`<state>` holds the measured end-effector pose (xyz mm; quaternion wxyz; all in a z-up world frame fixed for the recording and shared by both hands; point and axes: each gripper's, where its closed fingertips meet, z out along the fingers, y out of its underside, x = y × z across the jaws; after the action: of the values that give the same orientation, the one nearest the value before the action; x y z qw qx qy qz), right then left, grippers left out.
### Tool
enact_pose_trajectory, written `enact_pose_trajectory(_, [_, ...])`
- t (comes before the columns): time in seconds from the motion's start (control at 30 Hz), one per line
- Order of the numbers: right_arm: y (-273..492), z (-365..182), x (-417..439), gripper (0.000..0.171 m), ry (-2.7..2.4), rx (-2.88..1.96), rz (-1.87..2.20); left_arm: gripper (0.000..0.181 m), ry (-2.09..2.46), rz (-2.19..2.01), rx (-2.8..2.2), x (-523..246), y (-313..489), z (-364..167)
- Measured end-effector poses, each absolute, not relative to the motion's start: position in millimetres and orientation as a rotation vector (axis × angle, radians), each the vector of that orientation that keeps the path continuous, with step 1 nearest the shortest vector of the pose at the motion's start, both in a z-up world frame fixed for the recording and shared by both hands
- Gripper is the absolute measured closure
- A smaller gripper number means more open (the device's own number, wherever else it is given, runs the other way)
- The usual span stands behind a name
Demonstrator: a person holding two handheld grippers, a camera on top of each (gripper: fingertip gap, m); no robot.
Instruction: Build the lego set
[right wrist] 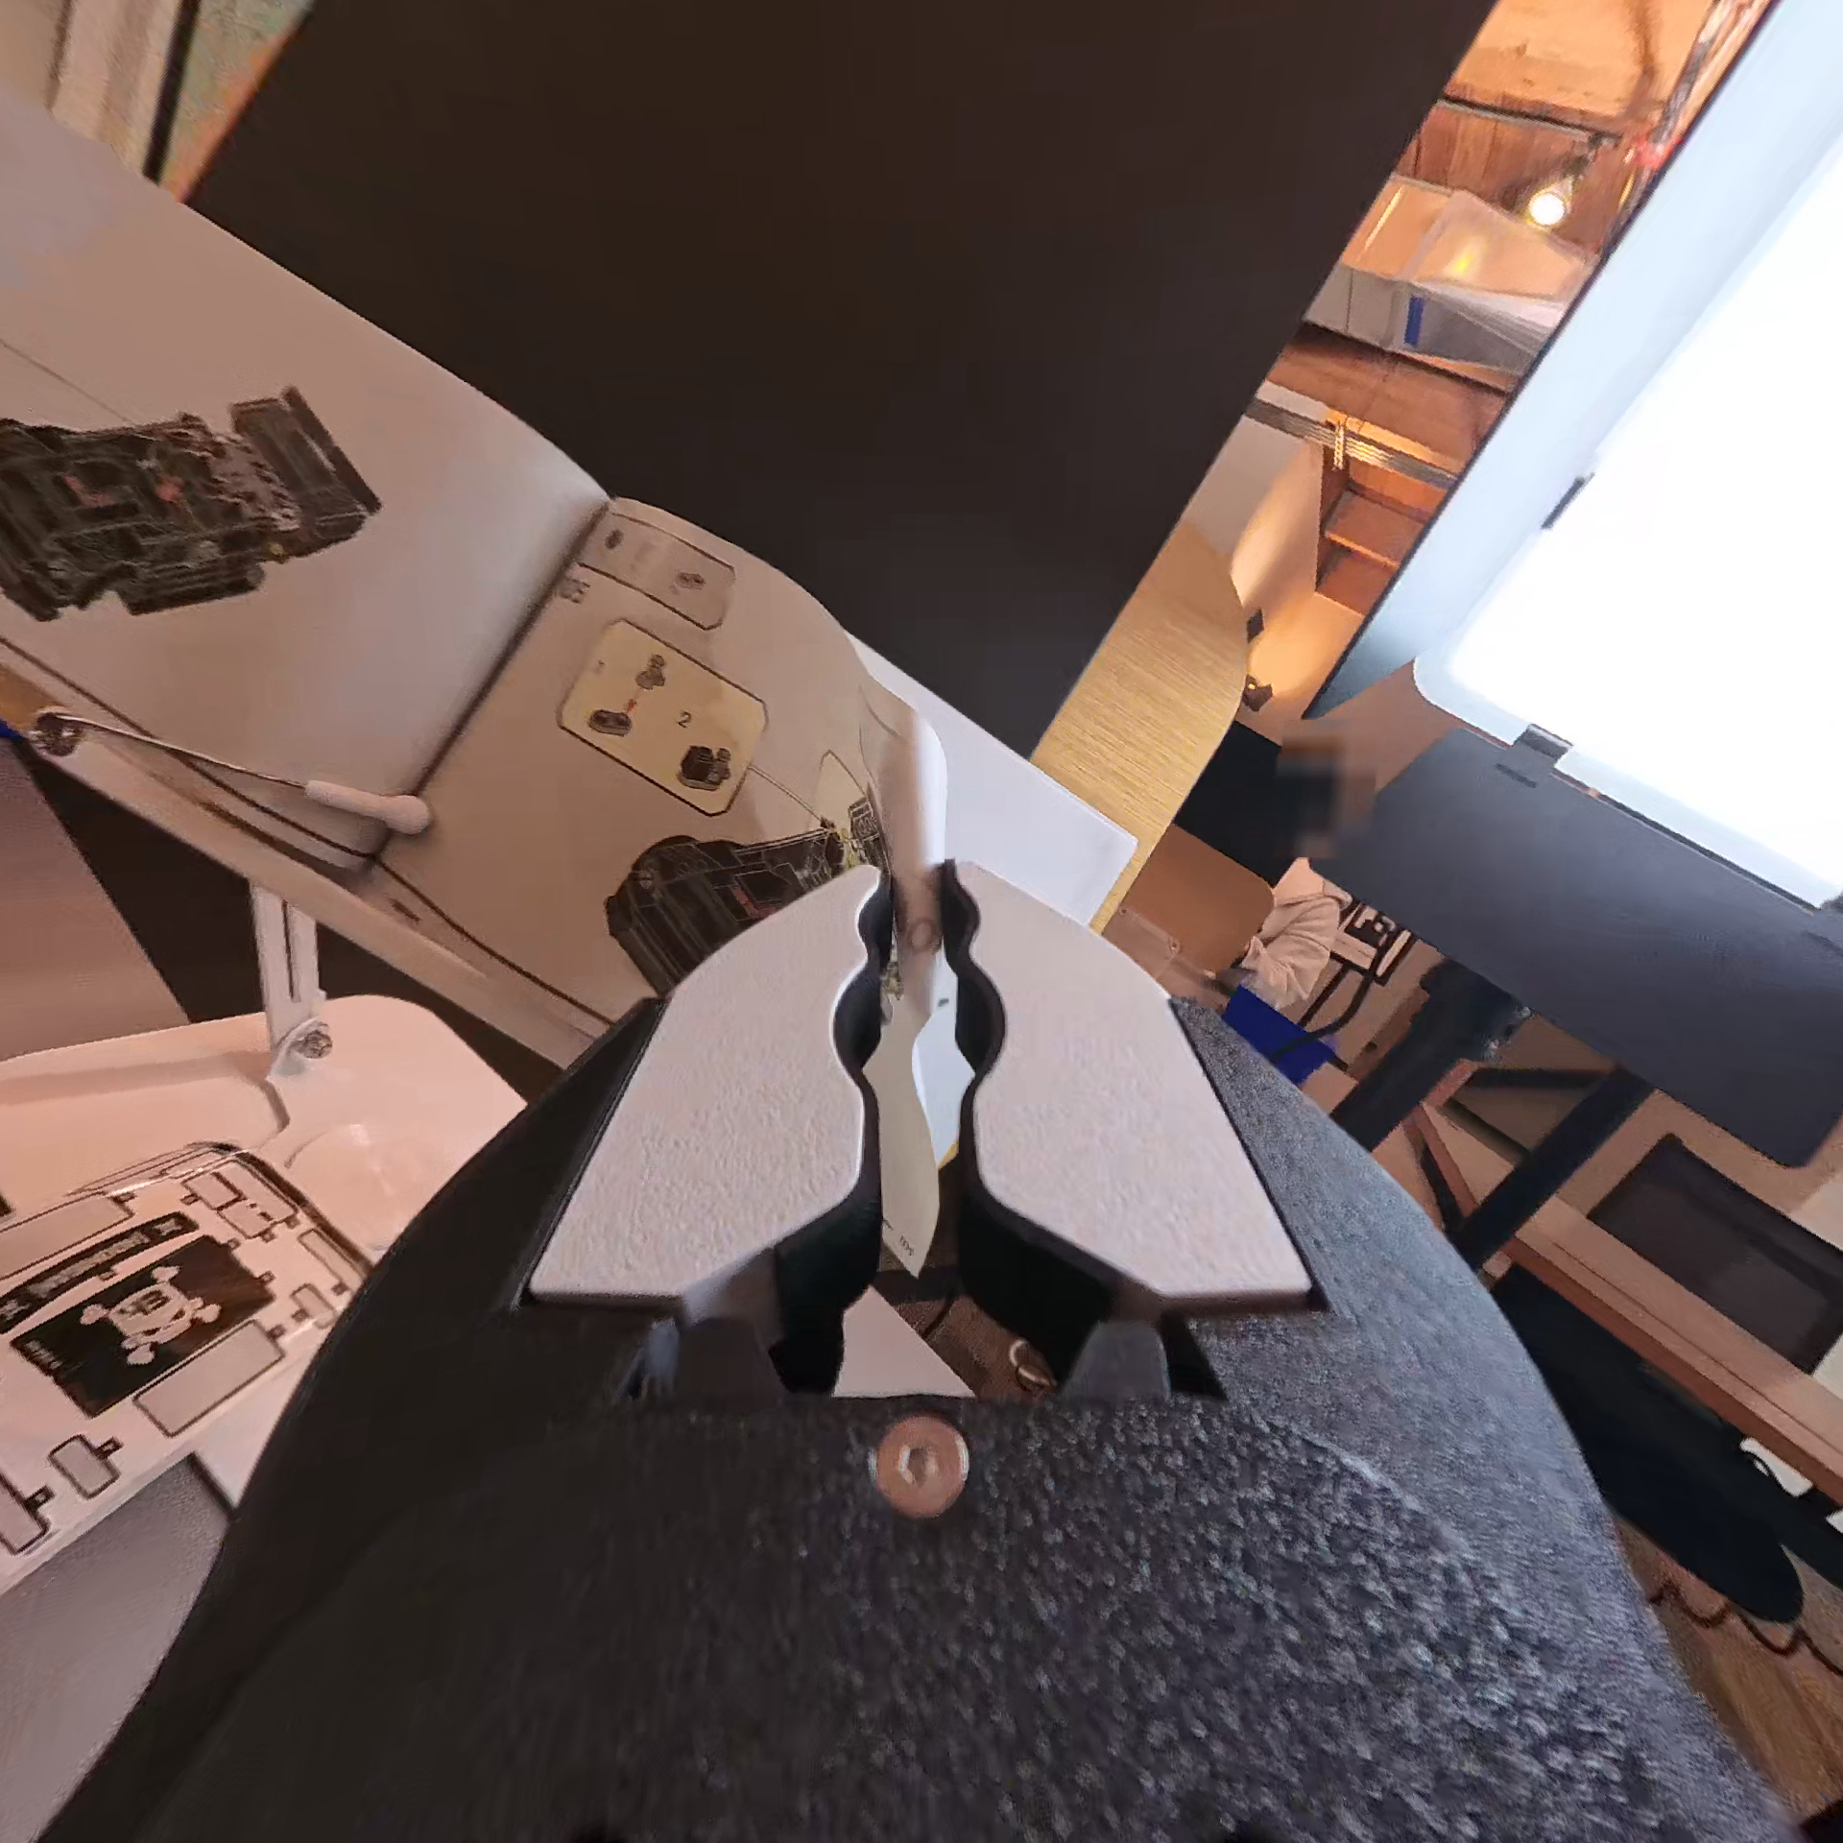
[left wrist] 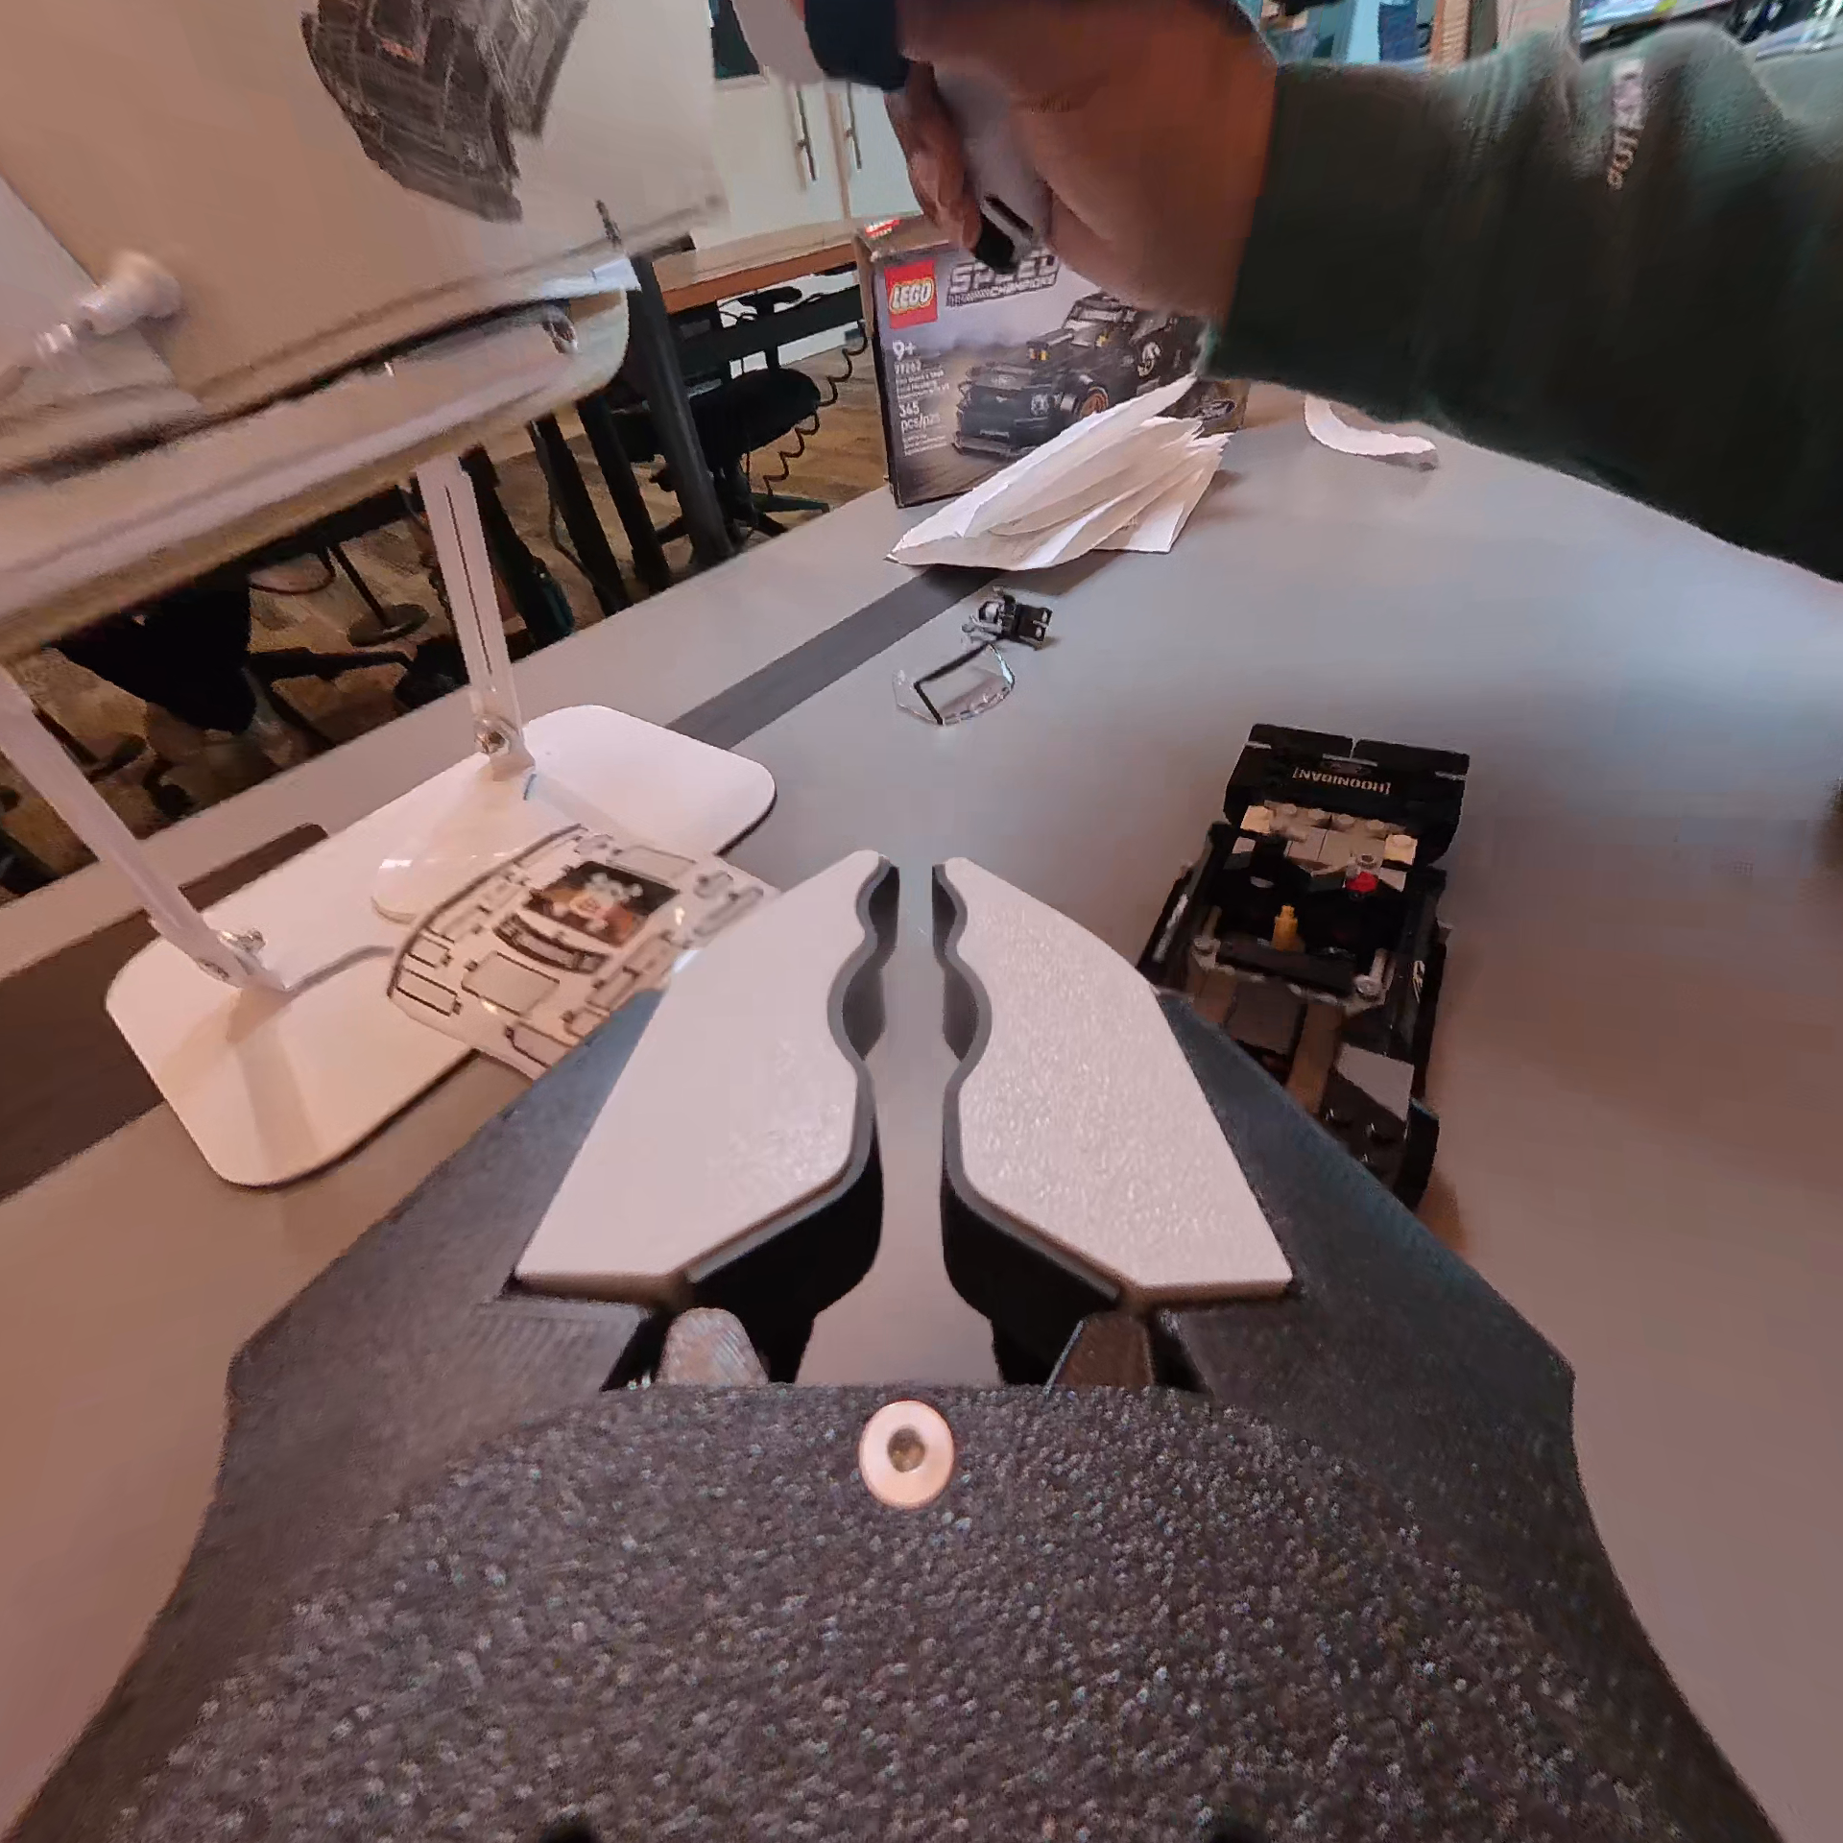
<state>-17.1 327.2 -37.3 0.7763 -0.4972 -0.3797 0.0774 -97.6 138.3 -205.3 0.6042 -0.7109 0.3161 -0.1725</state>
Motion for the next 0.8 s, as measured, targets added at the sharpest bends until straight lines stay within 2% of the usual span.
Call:
enact_pose_trajectory(0.17, [302.8,-43.4,-24.4,0.161,-0.924,-1.011,0.116,0.154,0.847,-0.183,-1.544,-90.5,169.8,-134.6])
enact_pose_trajectory(0.33, [287.8,-50.7,-31.2,0.161,-1.0,-0.959,0.01,0.123,1.111,-0.018,-1.565,-70.6,225.0,-66.8])
enact_pose_trajectory(0.43, [280.5,-55.1,-35.6,0.162,-1.032,-0.929,-0.035,0.123,1.278,0.112,-1.494,-61.9,256.2,-47.0])
enact_pose_trajectory(0.5, [276.5,-57.0,-37.8,0.162,-1.049,-0.911,-0.055,0.121,1.423,0.239,-1.471,-62.8,270.4,-53.9])
enact_pose_trajectory(0.57, [273.3,-57.9,-39.1,0.162,-1.063,-0.896,-0.065,0.126,1.536,0.36,-1.427,-64.3,277.9,-63.0])
enact_pose_trajectory(0.63, [271.0,-58.4,-39.4,0.159,-1.071,-0.888,-0.063,0.151,1.579,0.44,-1.346,-62.7,279.8,-63.5])
enact_pose_trajectory(0.7, [268.9,-57.5,-37.3,0.14,-1.059,-0.907,-0.022,0.171,1.575,0.477,-1.293,-62.7,279.2,-60.0])
enact_pose_trajectory(0.77, [267.4,-55.9,-33.5,0.12,-1.035,-0.954,0.065,0.176,1.55,0.474,-1.271,-64.0,277.2,-55.4])
enact_pose_trajectory(0.8, [268.1,-56.8,-31.6,0.118,-1.032,-0.977,0.099,0.177,1.543,0.462,-1.266,-64.3,275.3,-54.2])
